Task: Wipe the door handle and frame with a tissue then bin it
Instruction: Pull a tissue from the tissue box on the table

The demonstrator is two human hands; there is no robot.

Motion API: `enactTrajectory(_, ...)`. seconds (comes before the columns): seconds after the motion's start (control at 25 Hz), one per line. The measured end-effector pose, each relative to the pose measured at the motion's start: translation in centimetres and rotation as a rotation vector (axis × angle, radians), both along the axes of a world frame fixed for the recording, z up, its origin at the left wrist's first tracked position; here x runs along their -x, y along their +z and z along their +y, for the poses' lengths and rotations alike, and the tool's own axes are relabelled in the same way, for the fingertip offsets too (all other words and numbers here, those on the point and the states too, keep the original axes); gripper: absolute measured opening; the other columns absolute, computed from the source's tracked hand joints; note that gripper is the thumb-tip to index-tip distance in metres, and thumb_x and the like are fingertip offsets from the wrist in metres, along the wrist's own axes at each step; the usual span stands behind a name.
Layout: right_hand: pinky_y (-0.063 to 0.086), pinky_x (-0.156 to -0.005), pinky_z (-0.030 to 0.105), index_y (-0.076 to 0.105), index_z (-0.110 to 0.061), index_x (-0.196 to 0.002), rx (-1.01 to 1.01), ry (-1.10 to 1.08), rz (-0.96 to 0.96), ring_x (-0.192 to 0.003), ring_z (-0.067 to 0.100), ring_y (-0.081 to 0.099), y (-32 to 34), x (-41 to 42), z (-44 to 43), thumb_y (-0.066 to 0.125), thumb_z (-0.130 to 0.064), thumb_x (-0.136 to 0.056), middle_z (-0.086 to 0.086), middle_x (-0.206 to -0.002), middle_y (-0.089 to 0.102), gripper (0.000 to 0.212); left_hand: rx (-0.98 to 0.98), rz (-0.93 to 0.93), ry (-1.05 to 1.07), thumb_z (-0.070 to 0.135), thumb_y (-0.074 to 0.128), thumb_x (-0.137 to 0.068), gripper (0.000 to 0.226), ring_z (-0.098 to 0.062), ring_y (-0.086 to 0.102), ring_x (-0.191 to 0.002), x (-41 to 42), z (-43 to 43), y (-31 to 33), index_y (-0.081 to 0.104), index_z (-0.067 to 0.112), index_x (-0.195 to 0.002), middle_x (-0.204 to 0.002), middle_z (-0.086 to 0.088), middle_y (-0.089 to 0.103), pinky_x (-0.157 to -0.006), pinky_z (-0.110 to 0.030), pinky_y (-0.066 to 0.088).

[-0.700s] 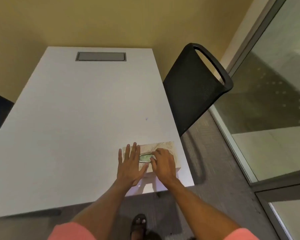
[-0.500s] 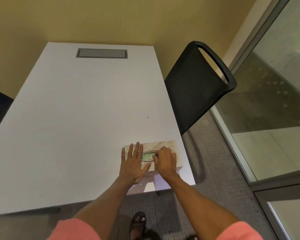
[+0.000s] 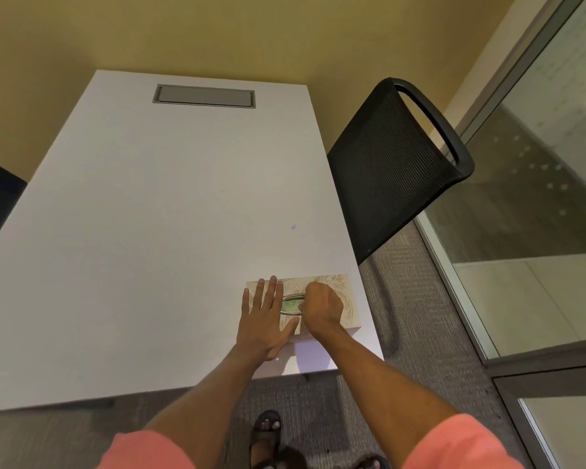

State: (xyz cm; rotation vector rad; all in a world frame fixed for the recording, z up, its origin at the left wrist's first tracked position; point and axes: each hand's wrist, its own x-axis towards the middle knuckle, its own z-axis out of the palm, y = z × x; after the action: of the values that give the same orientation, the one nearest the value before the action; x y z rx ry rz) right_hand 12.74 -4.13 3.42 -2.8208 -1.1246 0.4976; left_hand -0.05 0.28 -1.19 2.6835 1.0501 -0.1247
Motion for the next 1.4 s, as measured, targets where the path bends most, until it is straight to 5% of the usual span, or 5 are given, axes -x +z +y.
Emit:
enactTrajectory(0.2, 0.050, -0.081, 0.035, 0.063, -0.009, -0.110, 0.081, 0.126, -0.058, -0.106, 0.029, 0.063, -0.2, 0.4, 0.4, 0.059, -0.004, -0.089, 0.011, -0.114, 0.066, 0.022, 0.002, 0.011, -0.013, 0.070, -0.011, -0.080, 0.088, -0.031, -0.029, -0.144, 0.1, -0.2, 0.2, -0.022, 0.017, -0.150, -0.155, -0.002, -0.033, -0.110, -0.043, -0.032)
enactTrajectory(0.68, 0.044, -0.073, 0.032, 0.066, -0.007, -0.100, -0.041, -0.012, 0.013, -0.099, 0.030, 0.065, -0.8, 0.5, 0.4, 0.050, -0.002, -0.090, 0.012, -0.107, 0.069, 0.019, 0.028, -0.014, 0.025, 0.063, 0.017, -0.097, 0.079, -0.032, -0.024, -0.148, -0.1, -0.5, 0.5, -0.022, 0.017, -0.148, -0.155, -0.006, -0.031, -0.115, -0.049, -0.023)
enactTrajectory(0.96, 0.041, -0.075, 0.032, 0.059, -0.006, -0.103, -0.132, 0.030, 0.096, -0.098, 0.028, 0.058, -1.5, 0.0, -1.3, 0.048, -0.015, -0.094, 0.012, -0.112, 0.059, 0.017, 0.035, -0.024, 0.001, 0.076, -0.028, -0.070, 0.098, -0.033, -0.024, -0.147, -0.1, -0.6, 0.5, -0.023, 0.016, -0.148, -0.156, -0.006, -0.030, -0.116, -0.050, -0.020)
enactTrajectory(1.24, 0.044, -0.072, 0.033, 0.053, -0.006, -0.105, -0.257, 0.048, 0.196, -0.088, 0.022, 0.056, -0.9, -0.3, -2.3, 0.042, -0.020, -0.100, 0.010, -0.111, 0.051, 0.018, 0.017, -0.066, -0.003, 0.074, -0.014, -0.082, 0.097, -0.037, -0.009, -0.150, -0.1, -0.6, 0.4, -0.001, 0.012, -0.154, -0.162, -0.010, -0.008, -0.116, -0.048, -0.018)
enactTrajectory(1.4, 0.044, -0.071, 0.033, 0.046, -0.010, -0.095, -0.383, -0.001, 0.348, -0.083, 0.017, 0.049, -0.6, -1.5, -2.9, 0.043, -0.016, -0.100, 0.008, -0.101, 0.052, 0.009, 0.033, -0.018, -0.001, 0.069, -0.005, -0.082, 0.090, -0.035, -0.017, -0.148, -0.2, -0.5, 0.3, -0.010, 0.014, -0.153, -0.159, -0.007, -0.019, -0.117, -0.051, -0.018)
